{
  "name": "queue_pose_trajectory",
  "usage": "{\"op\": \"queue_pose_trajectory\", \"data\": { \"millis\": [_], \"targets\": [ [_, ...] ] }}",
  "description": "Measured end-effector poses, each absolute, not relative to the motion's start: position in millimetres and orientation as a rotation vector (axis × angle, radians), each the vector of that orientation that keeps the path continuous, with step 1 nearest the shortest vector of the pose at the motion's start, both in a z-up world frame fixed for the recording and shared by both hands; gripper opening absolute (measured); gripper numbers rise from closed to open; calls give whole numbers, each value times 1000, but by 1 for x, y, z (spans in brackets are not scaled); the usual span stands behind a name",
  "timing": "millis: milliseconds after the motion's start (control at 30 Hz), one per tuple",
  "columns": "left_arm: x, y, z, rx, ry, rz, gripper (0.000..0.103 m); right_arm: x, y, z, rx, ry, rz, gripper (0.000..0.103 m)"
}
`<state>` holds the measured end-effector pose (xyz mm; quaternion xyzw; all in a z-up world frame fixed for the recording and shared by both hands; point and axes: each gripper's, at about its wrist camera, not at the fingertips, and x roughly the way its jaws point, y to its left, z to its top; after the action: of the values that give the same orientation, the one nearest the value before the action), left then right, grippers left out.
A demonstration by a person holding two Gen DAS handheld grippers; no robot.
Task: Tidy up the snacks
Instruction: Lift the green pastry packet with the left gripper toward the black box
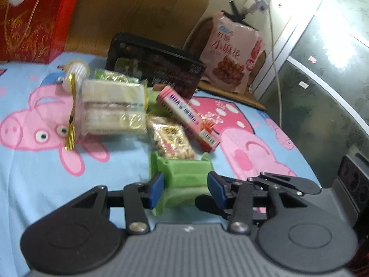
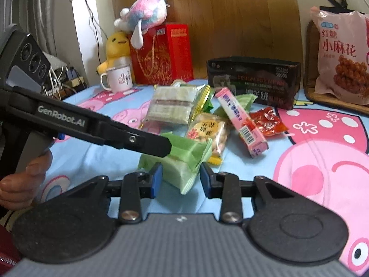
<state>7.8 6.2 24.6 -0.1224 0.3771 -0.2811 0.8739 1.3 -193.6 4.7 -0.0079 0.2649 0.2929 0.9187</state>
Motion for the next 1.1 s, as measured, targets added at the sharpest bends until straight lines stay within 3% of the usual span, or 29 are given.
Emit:
{"op": "queue_pose_trajectory", "data": {
  "millis": [167,267,400,567,667,733,833,1100],
  "targets": [
    [4,19,27,-273,757,-594,68,4,-193,-2,-54,590,601,44],
    [3,25,28,-302,758,-609,70,3,-194,-4,-67,597,619,51],
    [5,26,25,-333,781,-636,70,0,-188,-5,-105,588,630,59],
    [10,15,8,-330,843,-637,51,0,-175,-7,-161,563,633,59],
    [8,13,9,-312,826,-630,48,0,-171,-7,-170,552,608,54],
    [7,15,13,-319,823,-638,47,3,-173,-6,-152,556,588,41],
    [5,19,19,-325,807,-630,47,8,-182,-2,-68,571,600,36],
    [2,30,42,-348,733,-625,47,5,-182,17,-5,496,615,35]
  ]
}}
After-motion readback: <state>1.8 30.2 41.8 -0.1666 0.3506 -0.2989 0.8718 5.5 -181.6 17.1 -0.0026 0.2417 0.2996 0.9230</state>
